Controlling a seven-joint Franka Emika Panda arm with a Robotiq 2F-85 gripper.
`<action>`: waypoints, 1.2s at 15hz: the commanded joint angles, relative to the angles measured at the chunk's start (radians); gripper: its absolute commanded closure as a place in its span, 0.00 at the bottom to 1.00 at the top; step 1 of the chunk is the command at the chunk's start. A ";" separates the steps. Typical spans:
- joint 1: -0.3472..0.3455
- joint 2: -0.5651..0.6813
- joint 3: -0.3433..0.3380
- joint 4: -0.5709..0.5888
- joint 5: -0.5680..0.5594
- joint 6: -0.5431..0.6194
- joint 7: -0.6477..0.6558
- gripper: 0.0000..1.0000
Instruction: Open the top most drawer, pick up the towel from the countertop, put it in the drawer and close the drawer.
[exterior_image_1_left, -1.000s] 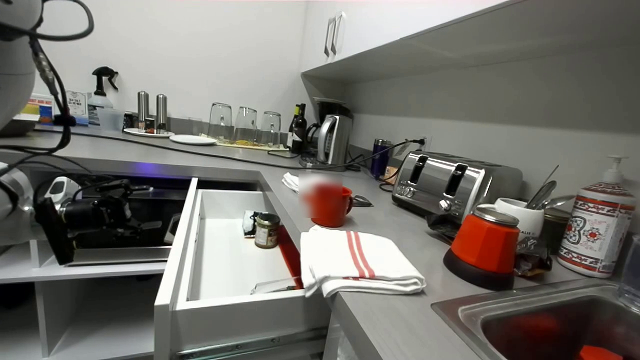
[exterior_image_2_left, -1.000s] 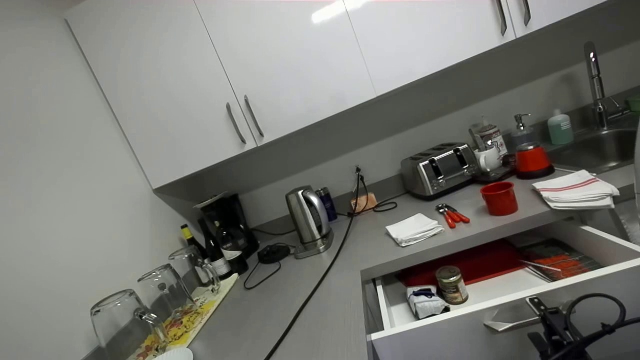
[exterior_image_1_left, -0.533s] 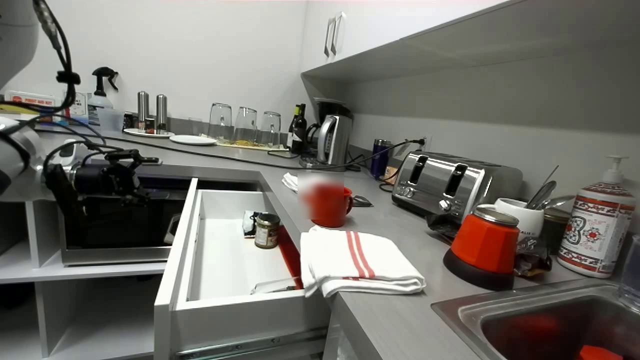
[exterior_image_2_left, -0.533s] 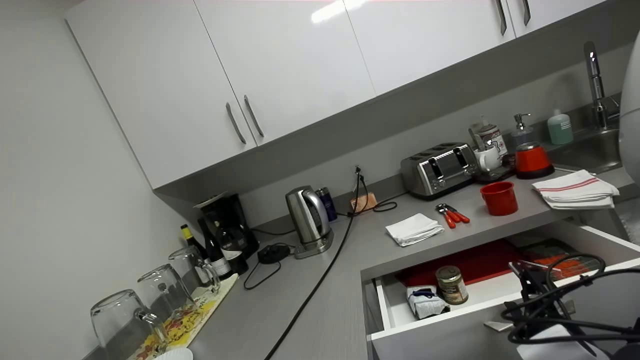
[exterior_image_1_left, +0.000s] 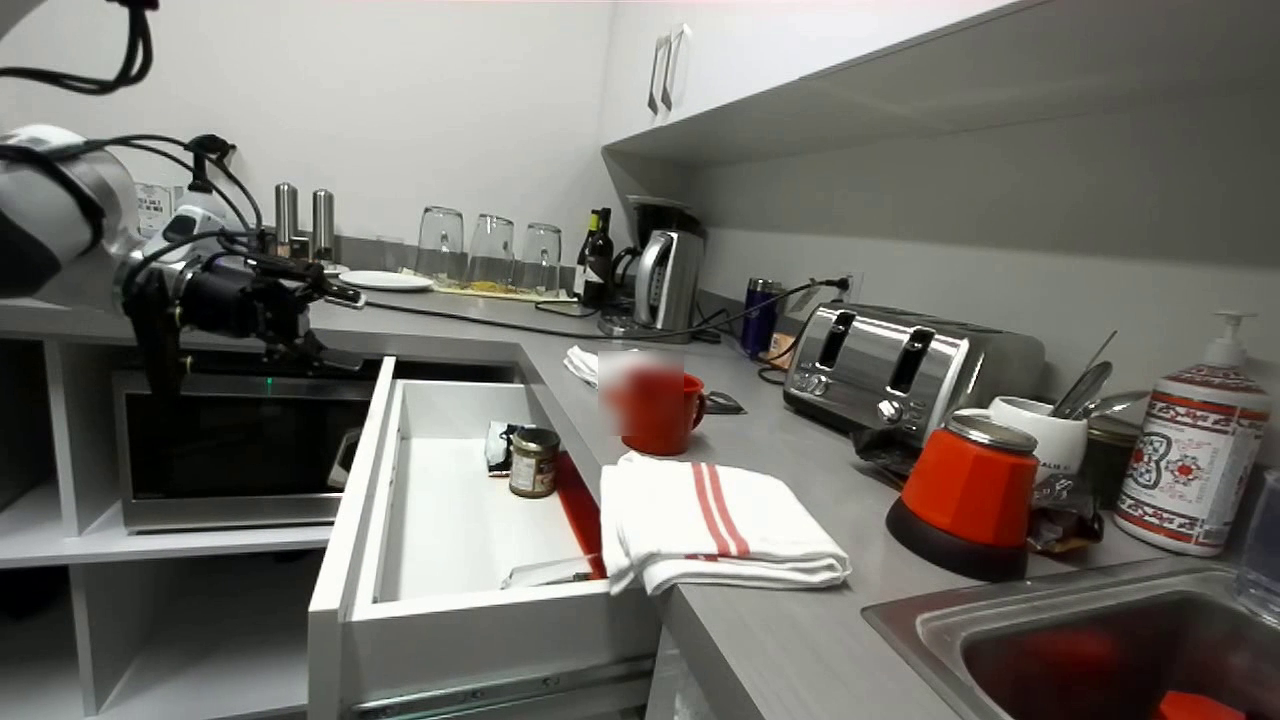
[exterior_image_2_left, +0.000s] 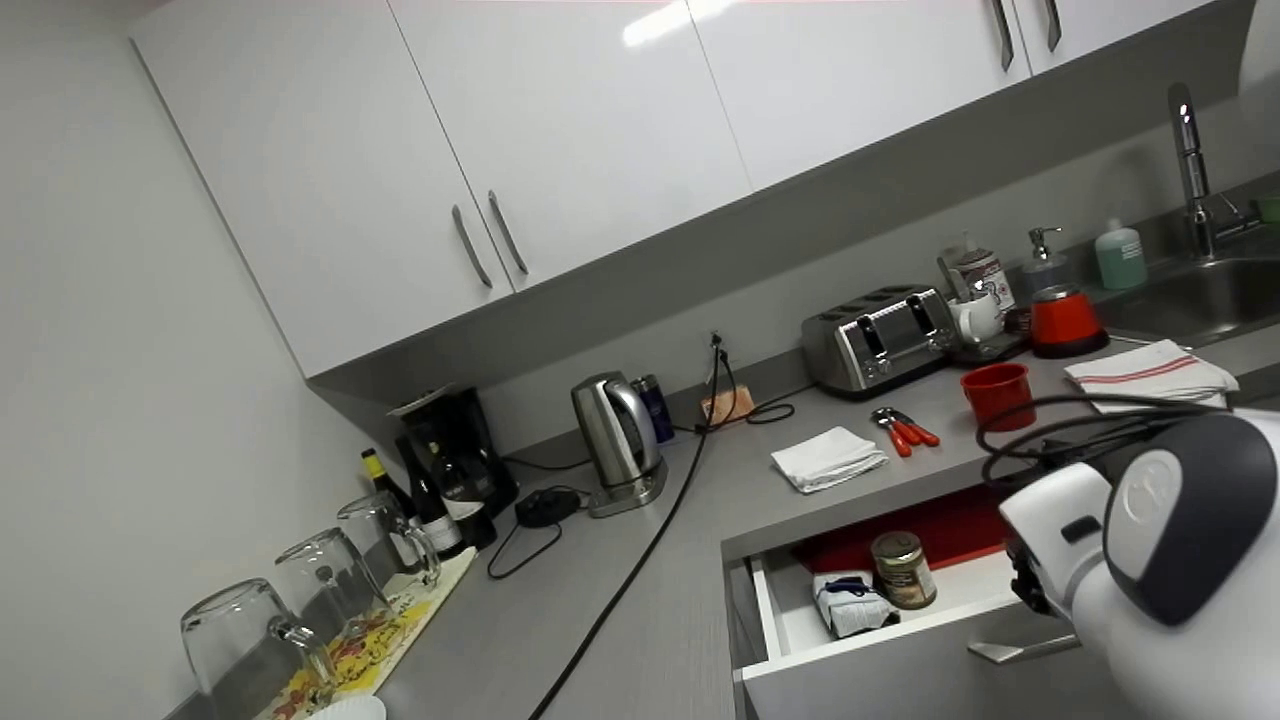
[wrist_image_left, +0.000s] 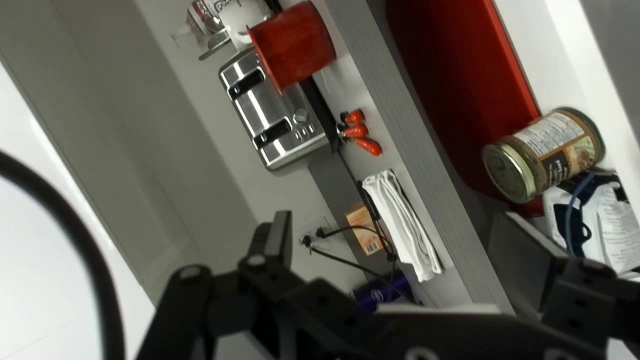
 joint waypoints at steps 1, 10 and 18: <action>-0.047 -0.129 -0.042 -0.095 0.093 0.102 0.055 0.00; -0.106 -0.194 -0.186 -0.131 0.183 0.163 0.074 0.00; -0.183 -0.297 -0.202 -0.180 0.272 0.383 0.050 0.00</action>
